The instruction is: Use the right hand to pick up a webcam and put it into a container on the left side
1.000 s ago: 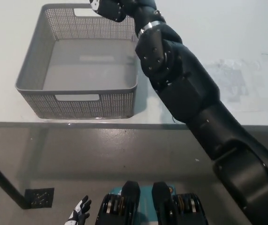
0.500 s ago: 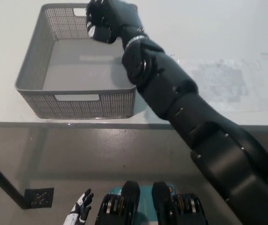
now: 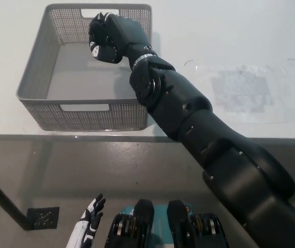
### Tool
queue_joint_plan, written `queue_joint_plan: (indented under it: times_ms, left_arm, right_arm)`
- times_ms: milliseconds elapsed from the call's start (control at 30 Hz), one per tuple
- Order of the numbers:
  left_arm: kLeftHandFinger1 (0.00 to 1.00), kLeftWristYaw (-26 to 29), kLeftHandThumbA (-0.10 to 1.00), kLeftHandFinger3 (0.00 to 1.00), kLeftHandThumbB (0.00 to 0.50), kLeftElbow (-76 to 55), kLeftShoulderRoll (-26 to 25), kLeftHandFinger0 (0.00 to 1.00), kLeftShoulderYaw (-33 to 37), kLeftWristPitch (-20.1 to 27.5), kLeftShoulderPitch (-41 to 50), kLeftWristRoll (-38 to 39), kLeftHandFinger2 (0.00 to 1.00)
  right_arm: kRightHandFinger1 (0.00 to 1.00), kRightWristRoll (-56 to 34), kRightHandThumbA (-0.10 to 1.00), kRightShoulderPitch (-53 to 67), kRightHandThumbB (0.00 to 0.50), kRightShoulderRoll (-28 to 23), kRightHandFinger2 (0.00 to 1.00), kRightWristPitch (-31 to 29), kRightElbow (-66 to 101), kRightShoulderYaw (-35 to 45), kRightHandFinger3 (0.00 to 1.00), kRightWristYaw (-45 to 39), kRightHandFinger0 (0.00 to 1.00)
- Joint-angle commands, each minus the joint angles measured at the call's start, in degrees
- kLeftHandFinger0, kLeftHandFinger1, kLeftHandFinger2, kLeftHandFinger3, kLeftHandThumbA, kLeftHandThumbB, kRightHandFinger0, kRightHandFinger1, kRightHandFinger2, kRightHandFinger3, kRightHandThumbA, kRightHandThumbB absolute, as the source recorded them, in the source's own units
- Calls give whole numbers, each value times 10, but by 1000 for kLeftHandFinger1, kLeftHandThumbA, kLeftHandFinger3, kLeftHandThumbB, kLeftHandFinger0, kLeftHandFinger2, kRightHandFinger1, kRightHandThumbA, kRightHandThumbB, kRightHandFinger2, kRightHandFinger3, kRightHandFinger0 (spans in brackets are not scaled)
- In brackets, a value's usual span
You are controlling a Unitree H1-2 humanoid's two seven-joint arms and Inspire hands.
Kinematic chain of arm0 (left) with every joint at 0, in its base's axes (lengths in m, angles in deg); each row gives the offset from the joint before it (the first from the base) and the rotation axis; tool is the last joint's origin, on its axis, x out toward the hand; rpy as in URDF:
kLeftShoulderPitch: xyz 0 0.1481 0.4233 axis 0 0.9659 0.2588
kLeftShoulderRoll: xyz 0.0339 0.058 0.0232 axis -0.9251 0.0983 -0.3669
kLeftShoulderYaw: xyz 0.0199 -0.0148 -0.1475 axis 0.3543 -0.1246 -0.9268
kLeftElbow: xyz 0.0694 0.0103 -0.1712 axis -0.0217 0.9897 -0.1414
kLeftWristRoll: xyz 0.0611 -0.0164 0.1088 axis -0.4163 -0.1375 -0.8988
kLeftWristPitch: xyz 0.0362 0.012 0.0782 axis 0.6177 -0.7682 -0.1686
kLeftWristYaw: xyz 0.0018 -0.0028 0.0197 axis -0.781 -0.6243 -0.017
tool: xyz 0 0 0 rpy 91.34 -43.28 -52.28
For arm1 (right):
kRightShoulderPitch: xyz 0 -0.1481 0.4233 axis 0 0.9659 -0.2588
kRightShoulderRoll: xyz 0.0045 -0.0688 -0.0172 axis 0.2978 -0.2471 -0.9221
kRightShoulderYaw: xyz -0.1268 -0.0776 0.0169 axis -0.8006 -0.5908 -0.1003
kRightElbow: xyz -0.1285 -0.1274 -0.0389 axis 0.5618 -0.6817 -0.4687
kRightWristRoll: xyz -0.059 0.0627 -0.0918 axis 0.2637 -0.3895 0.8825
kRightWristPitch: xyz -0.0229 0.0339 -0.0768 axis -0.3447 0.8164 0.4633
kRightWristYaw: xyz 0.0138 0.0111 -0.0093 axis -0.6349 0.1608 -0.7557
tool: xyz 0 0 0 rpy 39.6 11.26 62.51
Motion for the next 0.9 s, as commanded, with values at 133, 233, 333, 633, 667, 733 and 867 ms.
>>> queue_joint_plan:
  times_ms: [133, 233, 333, 633, 667, 733, 867]
  left_arm:
    - [1000, -11, 1000, 1000, 186, -8, -5, 1000, -2, 21, -17, 3, 1000]
    - [1000, -9, 1000, 1000, 200, -5, -4, 1000, -4, 21, -23, -5, 1000]
    - [1000, -13, 1000, 1000, 195, -2, -5, 1000, -4, 21, -38, 1, 1000]
    - [1000, -15, 1000, 1000, 182, -6, -6, 1000, -6, 21, -39, 1, 1000]
    - [1000, -12, 1000, 1000, 183, -6, -4, 1000, -6, 21, -37, 0, 1000]
    - [1000, -9, 1000, 1000, 190, -6, -3, 1000, -7, 21, -37, -5, 1000]
    - [1000, -14, 1000, 1000, 206, -5, -5, 1000, -7, 21, -43, -4, 1000]
  right_arm:
    - [345, -11, -100, -25, 222, -5, 771, -30, -2, 1, 678, 15, 0]
    - [388, -10, -100, -25, 199, -9, 846, -25, -5, 0, 738, 9, 0]
    - [540, -18, -100, -31, 166, -16, 907, -11, -10, 7, 915, -7, 15]
    - [557, -18, -100, -14, 171, -11, 933, -36, -13, 2, 869, 10, 46]
    - [535, -17, -100, -12, 167, -9, 911, -34, -14, -1, 788, 9, 31]
    - [481, -15, -100, -9, 183, -7, 856, -28, -14, -4, 681, 3, 0]
    - [423, -20, -100, -10, 224, -9, 757, -18, -17, -2, 651, -9, 10]
